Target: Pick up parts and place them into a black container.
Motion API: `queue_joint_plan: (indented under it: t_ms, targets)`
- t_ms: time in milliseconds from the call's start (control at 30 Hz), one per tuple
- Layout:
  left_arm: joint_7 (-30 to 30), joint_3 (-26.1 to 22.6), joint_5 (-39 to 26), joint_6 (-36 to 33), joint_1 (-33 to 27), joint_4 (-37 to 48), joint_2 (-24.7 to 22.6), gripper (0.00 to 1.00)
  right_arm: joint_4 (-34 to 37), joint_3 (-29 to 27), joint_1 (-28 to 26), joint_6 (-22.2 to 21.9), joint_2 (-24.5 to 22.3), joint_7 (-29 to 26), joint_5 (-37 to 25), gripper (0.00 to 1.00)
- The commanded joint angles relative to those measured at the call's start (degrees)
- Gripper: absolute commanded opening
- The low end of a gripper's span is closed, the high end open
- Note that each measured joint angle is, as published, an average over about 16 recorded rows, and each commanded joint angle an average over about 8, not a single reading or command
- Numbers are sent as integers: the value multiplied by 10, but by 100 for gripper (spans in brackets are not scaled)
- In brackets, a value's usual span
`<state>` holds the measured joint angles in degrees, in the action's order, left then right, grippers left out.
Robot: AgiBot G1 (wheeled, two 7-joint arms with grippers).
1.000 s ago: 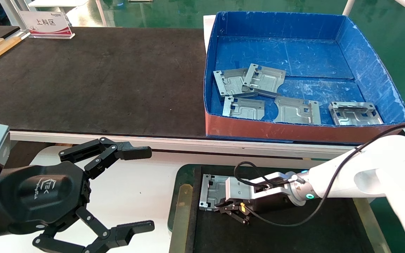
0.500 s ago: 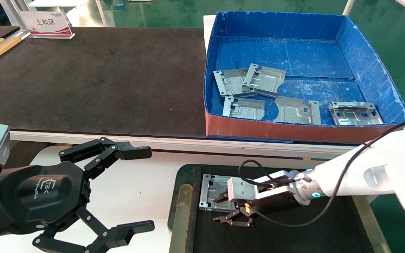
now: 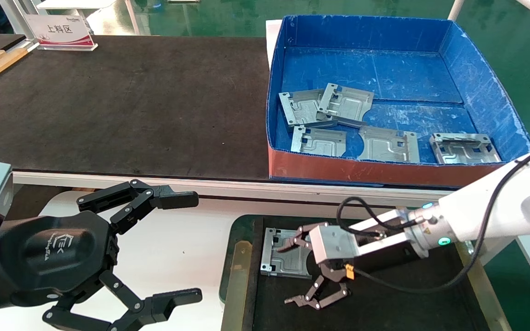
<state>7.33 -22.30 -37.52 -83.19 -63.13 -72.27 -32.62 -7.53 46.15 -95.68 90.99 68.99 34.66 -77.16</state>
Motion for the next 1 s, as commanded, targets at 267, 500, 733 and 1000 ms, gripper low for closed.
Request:
queue_joint_plan:
  t_ms: [267,500,733,1000]
  targets:
    - [0,0,0,0,0,0,0,100,-171,12,17,13,-89,-120,132,100]
    - [0,0,0,0,0,0,0,100,-356,27,52,0,-208,-235,273,100]
    - [0,0,0,0,0,0,0,100,-416,17,81,0,-263,-284,355,100]
    - [0,0,0,0,0,0,0,100,-413,14,82,0,-261,-282,355,100]
